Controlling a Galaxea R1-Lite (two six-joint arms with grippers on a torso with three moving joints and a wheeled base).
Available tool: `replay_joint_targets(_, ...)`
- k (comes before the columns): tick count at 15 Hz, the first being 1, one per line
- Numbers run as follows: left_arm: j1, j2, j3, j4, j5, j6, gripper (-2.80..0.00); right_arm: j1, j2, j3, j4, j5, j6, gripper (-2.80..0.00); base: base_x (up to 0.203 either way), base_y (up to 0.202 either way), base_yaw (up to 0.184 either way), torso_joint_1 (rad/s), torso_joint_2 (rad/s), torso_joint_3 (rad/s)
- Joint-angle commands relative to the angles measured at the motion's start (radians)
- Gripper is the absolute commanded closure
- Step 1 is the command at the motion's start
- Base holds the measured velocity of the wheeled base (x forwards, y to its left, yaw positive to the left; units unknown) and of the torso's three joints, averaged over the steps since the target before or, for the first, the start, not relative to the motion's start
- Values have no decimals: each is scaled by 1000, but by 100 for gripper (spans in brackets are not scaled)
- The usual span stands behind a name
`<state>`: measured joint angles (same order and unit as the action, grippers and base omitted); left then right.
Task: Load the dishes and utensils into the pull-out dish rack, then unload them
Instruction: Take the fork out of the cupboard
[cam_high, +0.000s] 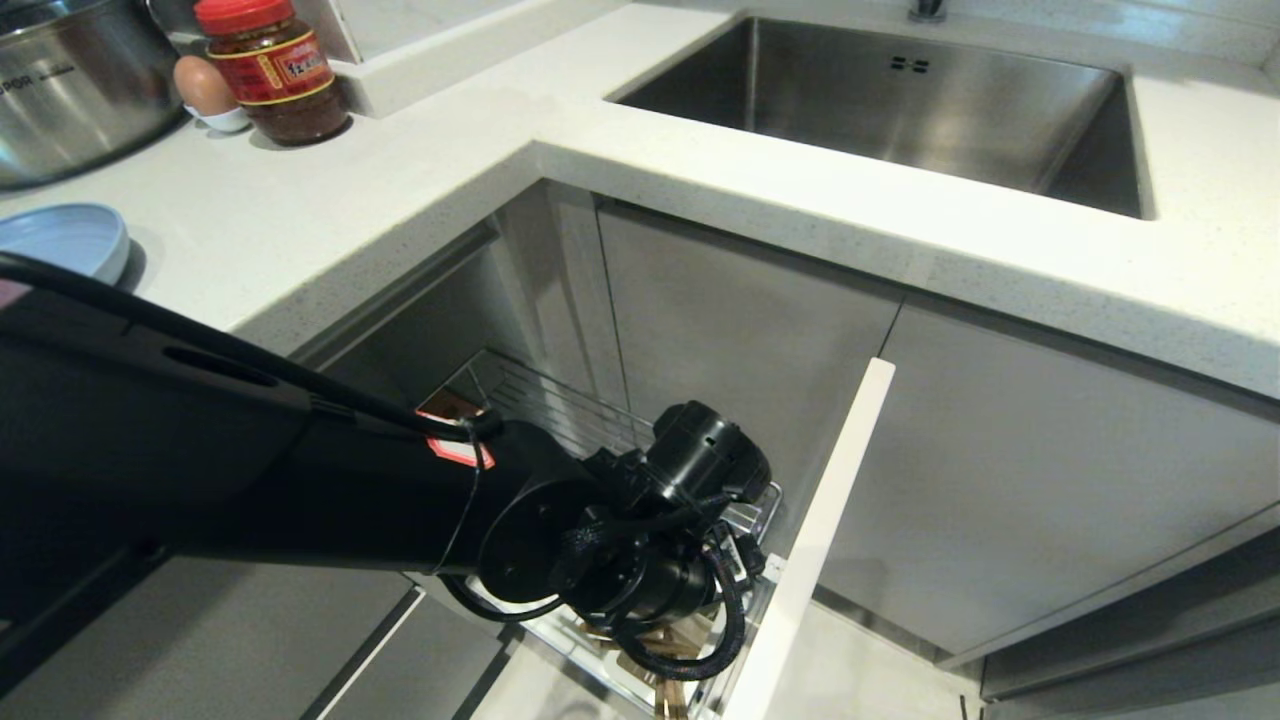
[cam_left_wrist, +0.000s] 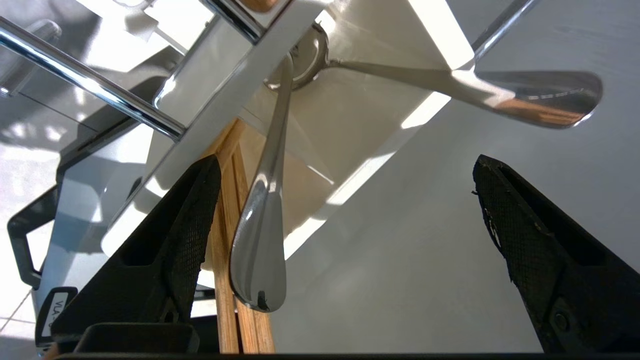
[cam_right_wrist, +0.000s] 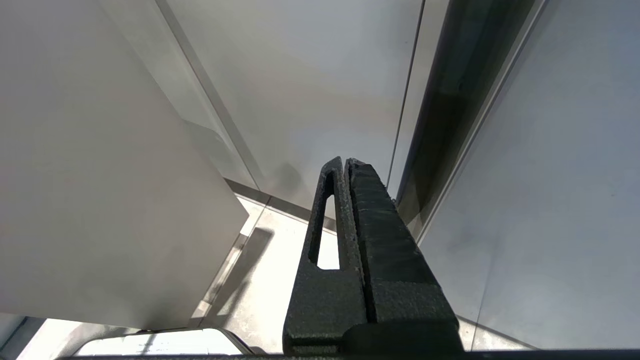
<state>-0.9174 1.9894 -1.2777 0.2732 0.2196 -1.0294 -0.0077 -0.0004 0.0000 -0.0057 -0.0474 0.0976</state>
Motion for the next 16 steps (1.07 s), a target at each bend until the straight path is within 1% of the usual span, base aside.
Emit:
replay_joint_targets(1, 0, 8, 0, 1, 3, -6, -280, 0, -4, 0, 0, 0, 1, 0, 0, 0, 0, 0, 0, 0)
replay_joint_targets(9, 6, 16, 0, 1, 5, 1, -280, 0, -4, 0, 0, 0, 1, 0, 0, 0, 0, 0, 0, 0)
replay_joint_targets(10, 6, 16, 1, 1, 10, 17, 0, 0, -4, 0, 0, 0, 1, 0, 0, 0, 0, 0, 0, 0)
replay_joint_targets(12, 7, 17, 0, 3, 40, 17, 0, 0, -4, 0, 0, 0, 1, 0, 0, 0, 0, 0, 0, 0)
replay_joint_targets(16, 6, 23, 0, 3, 41, 17, 0, 0, -4, 0, 0, 0, 1, 0, 0, 0, 0, 0, 0, 0)
